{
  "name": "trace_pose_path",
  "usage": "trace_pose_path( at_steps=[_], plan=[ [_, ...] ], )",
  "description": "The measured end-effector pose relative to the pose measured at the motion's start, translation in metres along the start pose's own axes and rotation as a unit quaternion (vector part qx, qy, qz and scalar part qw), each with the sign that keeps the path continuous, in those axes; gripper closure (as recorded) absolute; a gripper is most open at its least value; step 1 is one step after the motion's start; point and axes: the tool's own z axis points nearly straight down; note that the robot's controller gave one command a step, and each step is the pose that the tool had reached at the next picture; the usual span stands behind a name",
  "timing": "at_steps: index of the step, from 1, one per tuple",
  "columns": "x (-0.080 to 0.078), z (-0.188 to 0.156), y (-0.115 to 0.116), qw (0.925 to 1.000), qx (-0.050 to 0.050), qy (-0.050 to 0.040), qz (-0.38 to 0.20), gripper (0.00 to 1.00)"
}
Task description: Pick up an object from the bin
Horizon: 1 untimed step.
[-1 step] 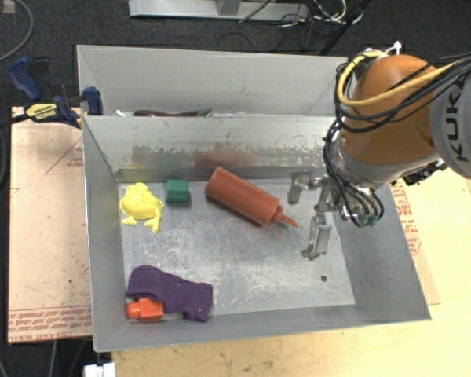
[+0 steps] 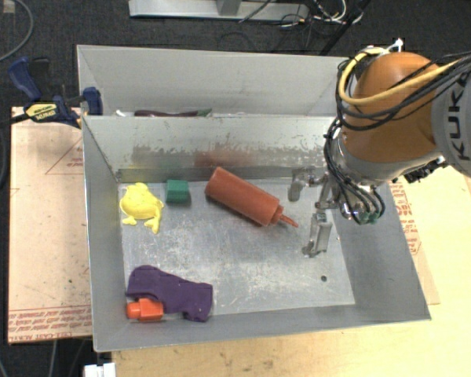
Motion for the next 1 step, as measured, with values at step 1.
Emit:
trace_pose_path(
  at_steps=[1],
  plan=[
    [-0.0381, 0.0394, 0.0152, 0.9999, 0.000, -0.0051, -0.012, 0.00]
  ],
)
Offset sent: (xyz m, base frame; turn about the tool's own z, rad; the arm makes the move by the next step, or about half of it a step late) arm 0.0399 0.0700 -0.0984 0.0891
